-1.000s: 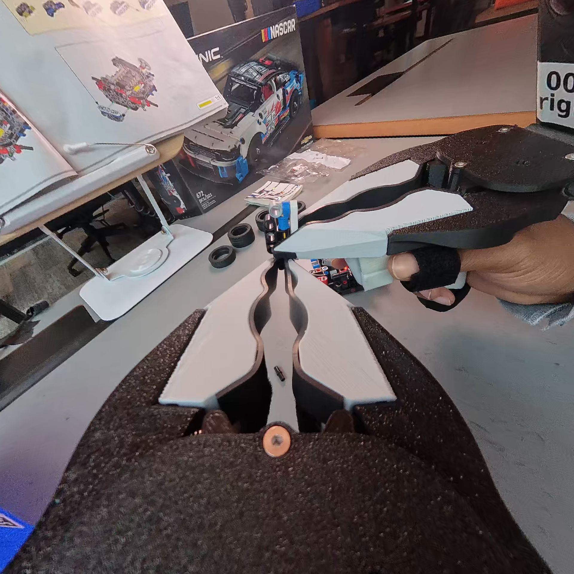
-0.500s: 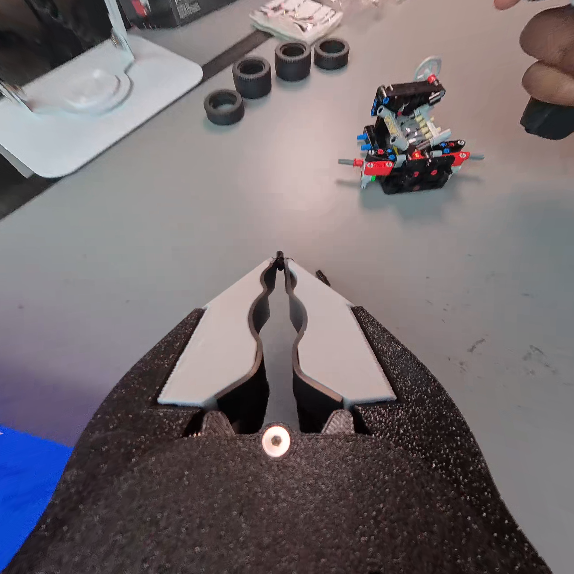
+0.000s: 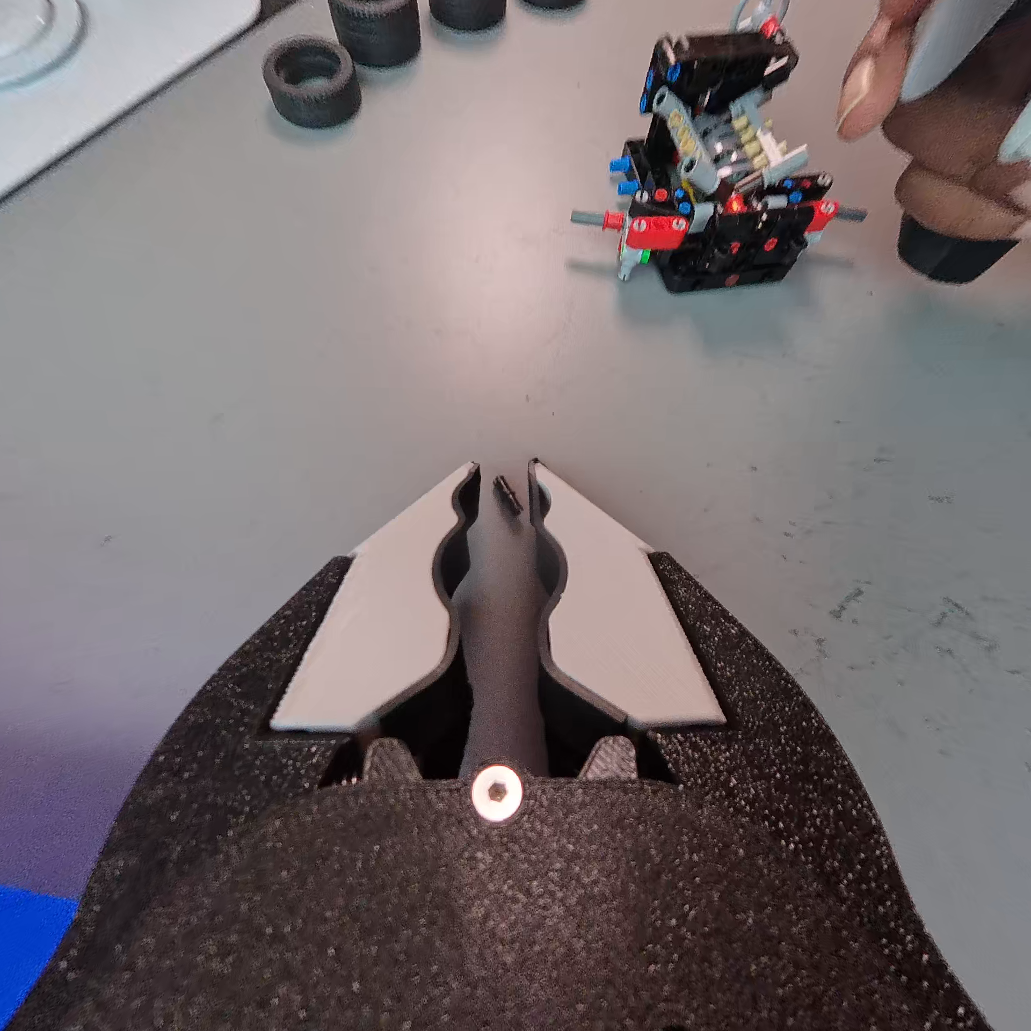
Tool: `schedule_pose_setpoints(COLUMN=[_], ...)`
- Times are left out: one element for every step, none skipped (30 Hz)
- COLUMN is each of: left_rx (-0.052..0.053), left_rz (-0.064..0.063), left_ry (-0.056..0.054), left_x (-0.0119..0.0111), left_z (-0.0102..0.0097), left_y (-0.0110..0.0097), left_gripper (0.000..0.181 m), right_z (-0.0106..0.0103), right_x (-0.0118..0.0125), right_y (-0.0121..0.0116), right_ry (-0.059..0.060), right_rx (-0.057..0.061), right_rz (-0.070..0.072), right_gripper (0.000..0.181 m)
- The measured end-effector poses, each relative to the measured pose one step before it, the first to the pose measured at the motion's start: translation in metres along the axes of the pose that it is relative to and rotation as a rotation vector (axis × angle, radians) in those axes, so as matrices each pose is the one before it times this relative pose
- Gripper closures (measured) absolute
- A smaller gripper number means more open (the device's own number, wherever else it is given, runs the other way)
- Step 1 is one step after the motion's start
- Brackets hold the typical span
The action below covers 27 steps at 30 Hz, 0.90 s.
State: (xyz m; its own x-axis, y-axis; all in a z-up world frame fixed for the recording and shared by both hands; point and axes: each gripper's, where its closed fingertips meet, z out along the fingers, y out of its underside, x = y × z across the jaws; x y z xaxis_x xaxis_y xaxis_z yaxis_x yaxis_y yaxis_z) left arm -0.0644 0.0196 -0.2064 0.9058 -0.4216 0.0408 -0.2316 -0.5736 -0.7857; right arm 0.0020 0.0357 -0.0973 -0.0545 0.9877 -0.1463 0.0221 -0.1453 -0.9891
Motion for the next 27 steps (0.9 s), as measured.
schedule_pose_setpoints(left_rx=[0.0687, 0.0828, 0.0819, 0.0701, 0.0602, 0.0566, 0.0507, 0.0410, 0.0345, 0.0317, 0.0280, 0.0207, 0.0128, 0.0038, -0.0074, -0.0176, -0.0226, -0.0259, -0.0282, -0.0223, -0.0123, -0.0092, -0.0081, -0.0026, 0.0025, 0.0018, -0.0021], left_rz=[0.0140, 0.0133, 0.0107, 0.0073, 0.0010, -0.0121, -0.0287, -0.0401, -0.0439, -0.0451, -0.0479, -0.0460, -0.0337, -0.0192, -0.0040, 0.0127, 0.0224, 0.0237, 0.0234, 0.0231, 0.0194, 0.0115, 0.0067, 0.0068, 0.0031, -0.0023, -0.0021], left_ry=[0.0254, 0.0389, 0.0421, 0.0488, 0.0534, 0.0566, 0.0587, 0.0557, 0.0554, 0.0542, 0.0418, 0.0309, 0.0261, 0.0122, -0.0010, 0.0015, 0.0047, -0.0033, -0.0084, -0.0031, 0.0029, -0.0003, -0.0052, 0.0003, 0.0029, -0.0004, -0.0005], left_x=[0.00550, 0.00854, 0.00972, 0.01098, 0.01140, 0.01103, 0.01008, 0.00826, 0.00703, 0.00629, 0.00423, 0.00254, 0.00212, 0.00057, -0.00065, 0.00063, 0.00203, 0.00120, 0.00042, 0.00131, 0.00207, 0.00124, 0.00019, 0.00082, 0.00119, 0.00046, 0.00011], left_z=[-0.00641, -0.00726, -0.00641, -0.00468, -0.00300, -0.00189, -0.00102, -0.00034, -0.00011, -0.00044, -0.00054, -0.00061, -0.00049, -0.00050, -0.00019, 0.00013, 0.00057, 0.00094, 0.00110, 0.00104, 0.00076, 0.00061, 0.00042, 0.00018, -0.00002, 0.00008, 0.00039], left_y=[-0.01239, -0.01530, -0.01567, -0.01385, -0.01139, -0.00972, -0.00815, -0.00610, -0.00470, -0.00412, -0.00364, -0.00280, -0.00173, -0.00053, 0.00101, 0.00252, 0.00300, 0.00330, 0.00364, 0.00294, 0.00166, 0.00107, 0.00067, -0.00011, -0.00076, -0.00067, 0.00048], left_gripper=[0.161, 0.158, 0.157, 0.156, 0.155, 0.154, 0.154, 0.154, 0.153, 0.152, 0.152, 0.152, 0.151, 0.152, 0.153, 0.154, 0.158, 0.161, 0.163, 0.163, 0.171, 0.173, 0.173, 0.173, 0.174, 0.174, 0.174], right_z=[0.00047, 0.00051, 0.00066, 0.00076, 0.00103, 0.00116, 0.00117, 0.00124, 0.00111, 0.00116, 0.00127, 0.00152, 0.00175, 0.00182, 0.00180, 0.00136, 0.00138, 0.00107, 0.00068, 0.00044, 0.00026, -0.00008, -0.00055, -0.00074, -0.00026, 0.00001, -0.00043], right_x=[-0.00378, -0.00360, -0.00394, -0.00444, -0.00472, -0.00514, -0.00540, -0.00470, -0.00324, -0.00229, -0.00153, -0.00151, -0.00202, -0.00198, -0.00128, -0.00147, -0.00209, -0.00202, -0.00142, -0.00188, -0.00185, -0.00077, 0.00033, -0.00117, -0.00117, 0.00086, 0.00042], right_y=[-0.00130, -0.00187, -0.00208, -0.00212, -0.00165, -0.00054, 0.00115, 0.00257, 0.00369, 0.00459, 0.00493, 0.00537, 0.00606, 0.00565, 0.00442, 0.00384, 0.00420, 0.00307, 0.00139, 0.00105, 0.00115, 0.00104, 0.00039, -0.00043, -0.00140, -0.00339, -0.00548], right_ry=[-0.0234, -0.0250, -0.0286, -0.0354, -0.0392, -0.0440, -0.0466, -0.0407, -0.0298, -0.0203, -0.0107, -0.0048, -0.0039, 0.0002, 0.0076, 0.0053, -0.0019, -0.0041, -0.0019, -0.0075, -0.0094, -0.0028, 0.0035, -0.0047, -0.0015, 0.0146, 0.0106], right_rx=[0.0112, 0.0154, 0.0188, 0.0202, 0.0179, 0.0117, 0.0000, -0.0093, -0.0178, -0.0235, -0.0265, -0.0311, -0.0376, -0.0373, -0.0290, -0.0255, -0.0297, -0.0214, -0.0093, -0.0075, -0.0094, -0.0087, -0.0034, 0.0023, 0.0073, 0.0191, 0.0317], right_rz=[0.0239, 0.0357, 0.0467, 0.0543, 0.0574, 0.0548, 0.0467, 0.0338, 0.0237, 0.0100, -0.0056, -0.0192, -0.0284, -0.0351, -0.0407, -0.0354, -0.0239, -0.0173, -0.0127, -0.0070, -0.0038, -0.0042, -0.0088, -0.0100, -0.0085, -0.0085, -0.0073], right_gripper=[0.174, 0.174, 0.174, 0.174, 0.174, 0.174, 0.174, 0.174, 0.174, 0.174, 0.174, 0.174, 0.174, 0.174, 0.174, 0.174, 0.174, 0.174, 0.174, 0.174, 0.174, 0.174, 0.174, 0.174, 0.173, 0.169, 0.166])
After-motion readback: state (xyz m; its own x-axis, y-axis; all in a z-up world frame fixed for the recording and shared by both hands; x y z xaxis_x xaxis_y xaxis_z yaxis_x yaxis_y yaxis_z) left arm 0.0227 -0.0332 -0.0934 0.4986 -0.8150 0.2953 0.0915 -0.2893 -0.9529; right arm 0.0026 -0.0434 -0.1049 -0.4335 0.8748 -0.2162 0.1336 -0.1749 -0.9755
